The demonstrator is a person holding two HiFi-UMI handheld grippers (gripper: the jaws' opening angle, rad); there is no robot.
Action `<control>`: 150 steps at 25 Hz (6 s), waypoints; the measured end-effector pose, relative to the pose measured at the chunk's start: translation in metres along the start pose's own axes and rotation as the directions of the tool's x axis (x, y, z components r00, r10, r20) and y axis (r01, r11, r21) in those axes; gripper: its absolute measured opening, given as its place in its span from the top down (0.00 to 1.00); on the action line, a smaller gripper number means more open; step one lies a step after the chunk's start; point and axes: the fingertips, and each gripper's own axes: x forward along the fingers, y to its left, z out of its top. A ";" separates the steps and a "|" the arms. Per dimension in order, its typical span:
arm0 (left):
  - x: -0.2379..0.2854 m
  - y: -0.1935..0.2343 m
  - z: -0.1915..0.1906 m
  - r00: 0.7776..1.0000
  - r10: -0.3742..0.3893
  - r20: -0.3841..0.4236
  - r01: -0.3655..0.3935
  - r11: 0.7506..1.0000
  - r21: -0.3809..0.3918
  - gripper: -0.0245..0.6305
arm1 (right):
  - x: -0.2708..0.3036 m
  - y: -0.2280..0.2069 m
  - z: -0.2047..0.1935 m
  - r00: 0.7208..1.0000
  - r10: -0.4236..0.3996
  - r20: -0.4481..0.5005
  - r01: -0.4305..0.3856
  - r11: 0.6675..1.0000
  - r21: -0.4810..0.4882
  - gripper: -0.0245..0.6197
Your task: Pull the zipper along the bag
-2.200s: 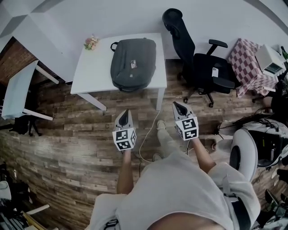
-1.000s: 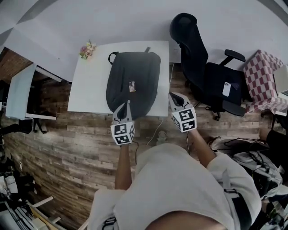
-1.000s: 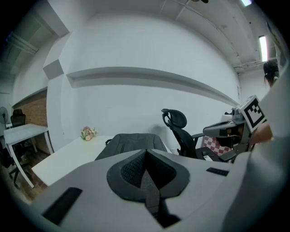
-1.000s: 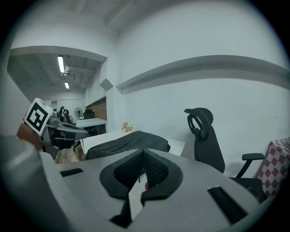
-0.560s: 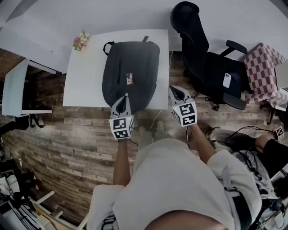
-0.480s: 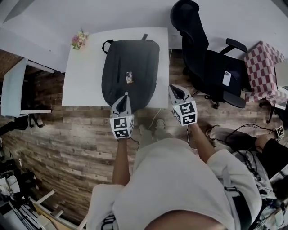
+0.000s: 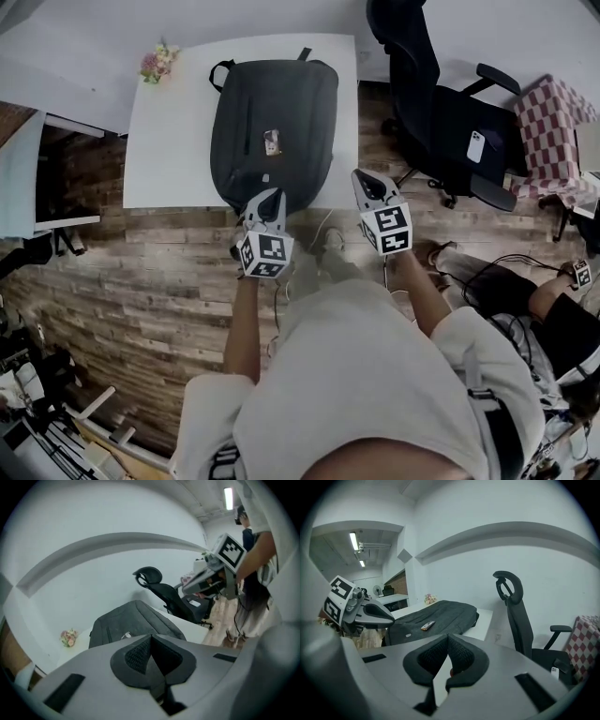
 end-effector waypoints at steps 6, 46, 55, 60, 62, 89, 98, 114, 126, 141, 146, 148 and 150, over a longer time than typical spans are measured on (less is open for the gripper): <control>0.008 -0.030 -0.024 0.986 -0.104 -0.126 0.141 0.932 0.334 0.92 | 0.005 0.007 -0.012 1.000 0.003 -0.026 -0.003 1.000 -0.002 0.94; 0.039 -0.077 -0.066 0.889 -0.342 -0.303 0.436 0.834 0.338 0.81 | 0.088 0.015 -0.087 0.970 0.054 -0.238 -0.072 0.995 -0.070 0.75; 0.038 -0.078 -0.066 0.891 -0.345 -0.296 0.436 0.831 0.345 0.81 | 0.113 0.000 -0.095 0.956 0.012 -0.293 -0.069 0.981 -0.182 0.63; 0.038 -0.078 -0.064 0.891 -0.346 -0.293 0.436 0.831 0.345 0.81 | 0.129 -0.003 -0.092 0.953 0.020 -0.302 -0.091 0.970 -0.225 0.65; 0.038 -0.078 -0.064 0.891 -0.349 -0.291 0.438 0.830 0.345 0.81 | 0.131 -0.003 -0.091 0.953 0.020 -0.303 -0.098 0.965 -0.245 0.68; 0.041 -0.073 -0.063 0.898 -0.338 -0.282 0.419 0.852 0.313 0.82 | 0.122 0.002 -0.090 0.929 0.009 -0.369 -0.171 0.896 -0.411 0.93; 0.043 -0.071 -0.057 0.900 -0.338 -0.276 0.411 0.868 0.278 0.83 | 0.093 0.039 -0.111 0.911 0.068 -0.407 -0.256 0.867 -0.428 0.93; 0.047 -0.075 -0.050 0.886 -0.366 -0.284 0.438 0.863 0.253 0.83 | 0.058 0.118 -0.126 0.857 0.157 -0.491 -0.316 0.912 -0.261 0.93; 0.042 -0.077 -0.052 0.867 -0.406 -0.288 0.475 0.848 0.236 0.83 | 0.060 0.144 -0.124 0.856 0.154 -0.493 -0.292 0.932 -0.216 0.92; 0.019 -0.059 -0.084 0.871 -0.352 -0.342 0.474 0.784 0.400 0.71 | 0.057 0.140 -0.129 0.855 0.166 -0.492 -0.298 0.932 -0.205 0.93; 0.010 -0.038 -0.104 0.870 -0.308 -0.384 0.464 0.774 0.430 0.73 | 0.057 0.140 -0.128 0.853 0.169 -0.494 -0.304 0.930 -0.207 0.93; 0.010 -0.035 -0.108 0.866 -0.306 -0.395 0.470 0.765 0.440 0.73 | 0.057 0.140 -0.129 0.851 0.169 -0.497 -0.304 0.930 -0.205 0.93; 0.012 -0.037 -0.112 0.860 -0.303 -0.412 0.485 0.737 0.471 0.79 | 0.058 0.140 -0.130 0.851 0.165 -0.499 -0.301 0.931 -0.206 0.93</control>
